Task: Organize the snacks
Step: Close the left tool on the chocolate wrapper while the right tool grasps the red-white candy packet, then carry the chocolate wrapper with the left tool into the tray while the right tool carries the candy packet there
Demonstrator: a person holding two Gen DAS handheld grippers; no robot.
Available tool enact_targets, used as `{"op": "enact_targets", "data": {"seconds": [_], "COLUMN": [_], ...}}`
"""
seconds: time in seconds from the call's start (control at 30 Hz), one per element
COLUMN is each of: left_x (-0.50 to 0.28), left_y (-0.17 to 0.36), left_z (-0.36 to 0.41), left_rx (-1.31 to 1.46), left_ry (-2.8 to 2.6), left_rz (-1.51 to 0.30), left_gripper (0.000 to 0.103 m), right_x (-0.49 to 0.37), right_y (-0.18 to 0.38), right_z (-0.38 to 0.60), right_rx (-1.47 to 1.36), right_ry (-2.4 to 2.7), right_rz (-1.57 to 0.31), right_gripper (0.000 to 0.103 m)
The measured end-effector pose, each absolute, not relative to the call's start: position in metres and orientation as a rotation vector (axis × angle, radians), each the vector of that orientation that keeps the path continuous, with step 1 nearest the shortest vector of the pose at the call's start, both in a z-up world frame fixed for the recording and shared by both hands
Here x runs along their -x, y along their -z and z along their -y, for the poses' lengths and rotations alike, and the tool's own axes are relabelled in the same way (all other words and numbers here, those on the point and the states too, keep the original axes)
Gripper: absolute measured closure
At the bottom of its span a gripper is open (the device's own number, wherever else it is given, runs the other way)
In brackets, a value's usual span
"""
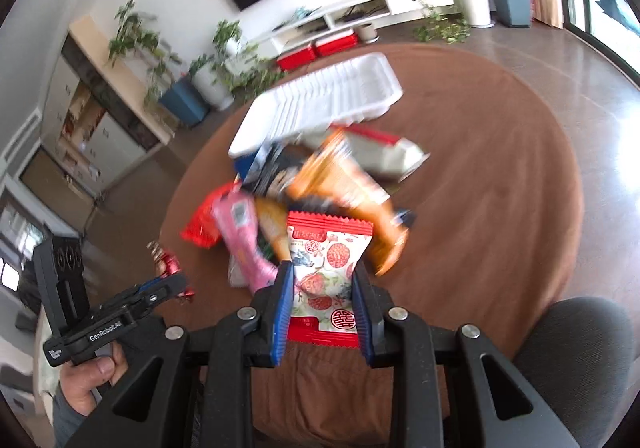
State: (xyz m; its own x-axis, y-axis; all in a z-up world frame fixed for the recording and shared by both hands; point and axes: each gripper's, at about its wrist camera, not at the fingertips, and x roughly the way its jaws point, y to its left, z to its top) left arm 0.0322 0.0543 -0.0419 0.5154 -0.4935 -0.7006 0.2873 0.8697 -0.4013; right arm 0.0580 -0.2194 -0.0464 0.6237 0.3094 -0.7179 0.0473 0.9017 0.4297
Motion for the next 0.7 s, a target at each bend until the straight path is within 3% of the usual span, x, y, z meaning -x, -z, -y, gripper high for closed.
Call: {"op": "enact_targets", "data": {"seconds": [0.37,0.7], "left_x": [-0.078,-0.190], "left_y": [-0.003,-0.044], "left_z": [-0.100,-0.111], "left_rx": [0.233,0.115], "left_ry": [0.392,0.357], "left_rz": [-0.855,-0.849], "left_gripper": [0.076,0.076], "right_x": [-0.093,-0.193], "right_y": [0.024,0.000], "right_z": [0.320,0.362], "right_rx": [-0.501,-0.444], "right_ry": [0.000,-0.004], "right_rz": [-0.787,-0.760], "right_gripper": [0.073,0.073]}}
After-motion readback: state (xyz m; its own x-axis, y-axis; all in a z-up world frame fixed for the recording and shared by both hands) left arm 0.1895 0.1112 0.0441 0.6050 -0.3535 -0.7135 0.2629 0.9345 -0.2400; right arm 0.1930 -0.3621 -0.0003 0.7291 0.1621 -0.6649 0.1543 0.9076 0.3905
